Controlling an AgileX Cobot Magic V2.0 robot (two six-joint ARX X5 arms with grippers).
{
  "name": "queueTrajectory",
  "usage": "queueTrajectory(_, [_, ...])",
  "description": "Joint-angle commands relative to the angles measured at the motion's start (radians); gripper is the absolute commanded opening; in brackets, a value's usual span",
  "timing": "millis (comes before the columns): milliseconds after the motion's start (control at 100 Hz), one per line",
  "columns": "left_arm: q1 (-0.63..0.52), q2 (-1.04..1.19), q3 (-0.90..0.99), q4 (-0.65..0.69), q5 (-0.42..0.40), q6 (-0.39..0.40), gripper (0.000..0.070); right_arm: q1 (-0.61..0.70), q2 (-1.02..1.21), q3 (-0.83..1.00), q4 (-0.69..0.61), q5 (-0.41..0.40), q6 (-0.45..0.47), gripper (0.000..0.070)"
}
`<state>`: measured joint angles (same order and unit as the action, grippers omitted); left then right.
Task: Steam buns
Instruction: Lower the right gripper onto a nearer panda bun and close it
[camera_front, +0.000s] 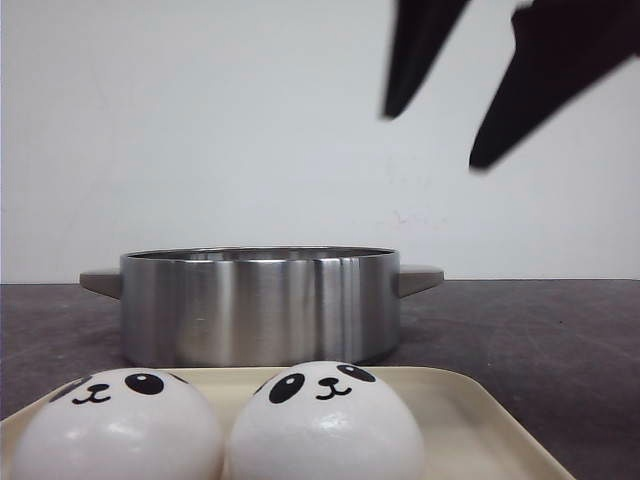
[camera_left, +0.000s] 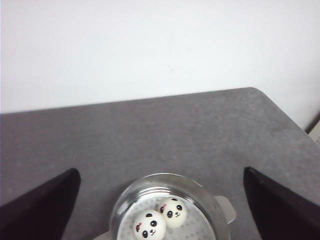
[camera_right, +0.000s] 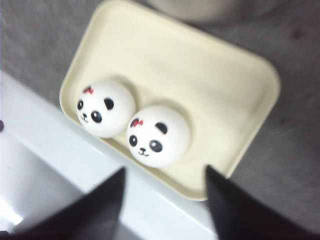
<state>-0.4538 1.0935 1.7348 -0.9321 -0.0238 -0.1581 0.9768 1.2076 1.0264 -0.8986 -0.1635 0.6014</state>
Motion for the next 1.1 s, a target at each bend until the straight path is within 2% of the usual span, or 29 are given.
queueTrajectory(0, [-0.005, -0.018, 0.022, 0.002, -0.008, 0.046, 0.0636, 0.045, 0.038, 0.013, 0.029, 0.009, 0.053, 0.0477])
queueTrajectory(90, [-0.005, -0.062, 0.022, -0.010, -0.011, 0.045, 0.0636, 0.098, 0.097, 0.013, 0.056, 0.031, 0.081, 0.0513])
queueTrajectory(330, [-0.005, -0.143, 0.022, -0.074, -0.014, 0.035, 0.0636, 0.161, 0.255, 0.013, 0.063, 0.147, 0.122, 0.0515])
queueTrajectory(690, [-0.006, -0.179, 0.022, -0.132, -0.013, 0.033, 0.0636, 0.159, 0.385, 0.013, 0.189, 0.136, 0.121, 0.0514])
queueTrajectory(930, [-0.007, -0.179, 0.022, -0.145, -0.013, 0.033, 0.0636, 0.156, 0.453, 0.013, 0.168, 0.113, 0.121, 0.0506])
queueTrajectory(970, [-0.008, -0.179, 0.022, -0.145, -0.013, 0.033, 0.0636, 0.156, 0.464, 0.013, 0.166, 0.111, 0.121, 0.0467])
queueTrajectory(1020, [-0.012, -0.179, 0.022, -0.145, -0.013, 0.033, 0.0636, 0.154, 0.468, 0.013, 0.165, 0.113, 0.121, 0.0378])
queueTrajectory(1050, [-0.014, -0.179, 0.022, -0.145, -0.013, 0.033, 0.0636, 0.153, 0.468, 0.013, 0.166, 0.121, 0.121, 0.0292])
queueTrajectory(1090, [-0.016, -0.179, 0.022, -0.145, -0.013, 0.033, 0.0636, 0.153, 0.468, 0.013, 0.172, 0.135, 0.120, 0.0114])
